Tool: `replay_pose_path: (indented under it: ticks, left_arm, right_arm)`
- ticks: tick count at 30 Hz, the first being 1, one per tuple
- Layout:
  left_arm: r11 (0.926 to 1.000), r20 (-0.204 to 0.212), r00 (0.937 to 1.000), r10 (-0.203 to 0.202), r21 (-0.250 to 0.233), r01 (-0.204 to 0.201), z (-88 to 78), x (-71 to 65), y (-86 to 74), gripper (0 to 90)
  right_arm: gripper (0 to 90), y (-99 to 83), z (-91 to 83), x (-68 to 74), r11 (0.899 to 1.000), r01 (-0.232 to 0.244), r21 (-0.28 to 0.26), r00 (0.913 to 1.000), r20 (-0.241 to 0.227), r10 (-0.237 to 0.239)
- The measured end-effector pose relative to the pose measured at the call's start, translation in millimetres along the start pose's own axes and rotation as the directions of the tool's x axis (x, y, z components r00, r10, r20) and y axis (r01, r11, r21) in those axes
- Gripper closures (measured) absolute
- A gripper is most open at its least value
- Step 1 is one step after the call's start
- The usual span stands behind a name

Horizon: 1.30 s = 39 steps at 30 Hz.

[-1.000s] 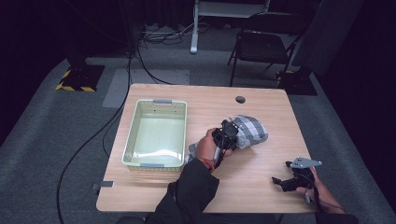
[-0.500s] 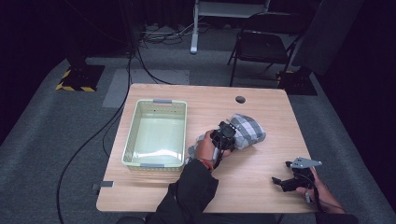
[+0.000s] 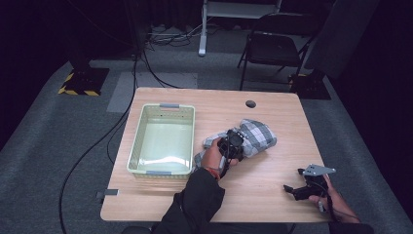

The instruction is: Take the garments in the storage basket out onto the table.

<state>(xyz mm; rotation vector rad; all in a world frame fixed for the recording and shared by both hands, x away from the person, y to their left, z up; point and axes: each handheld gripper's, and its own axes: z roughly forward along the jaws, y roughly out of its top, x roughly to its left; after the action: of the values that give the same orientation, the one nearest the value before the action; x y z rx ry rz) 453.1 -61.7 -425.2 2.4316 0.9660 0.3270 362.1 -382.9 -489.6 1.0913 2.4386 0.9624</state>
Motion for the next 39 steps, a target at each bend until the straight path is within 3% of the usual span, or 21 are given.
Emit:
replay_pose_path:
  ticks: [7,16,23,39]
  left_arm:
    - [0.9998,-0.015,0.9999,0.001,0.02,-0.001,7.6,-2.0,-3.4,36.5]
    - [0.9982,-0.022,0.999,0.039,0.046,-0.038,14.9,-8.4,-7.3,25.5]
    - [0.9962,-0.025,0.9976,0.065,0.06,-0.063,17.3,-14.0,-8.5,12.0]
    - [0.9917,0.007,0.994,0.109,0.068,-0.109,18.3,-18.5,-11.8,6.7]
  right_arm:
    - [0.3,0.0,0.0,0.0,1.0,0.0,0.0,1.0,0.0,0.0]
    - [0.3,0.0,0.0,0.0,1.0,0.0,0.0,1.0,0.0,0.0]
    - [0.3,0.0,0.0,0.0,1.0,0.0,0.0,1.0,0.0,0.0]
    - [0.4,0.0,0.0,0.1,1.0,0.0,0.0,1.0,0.0,0.0]
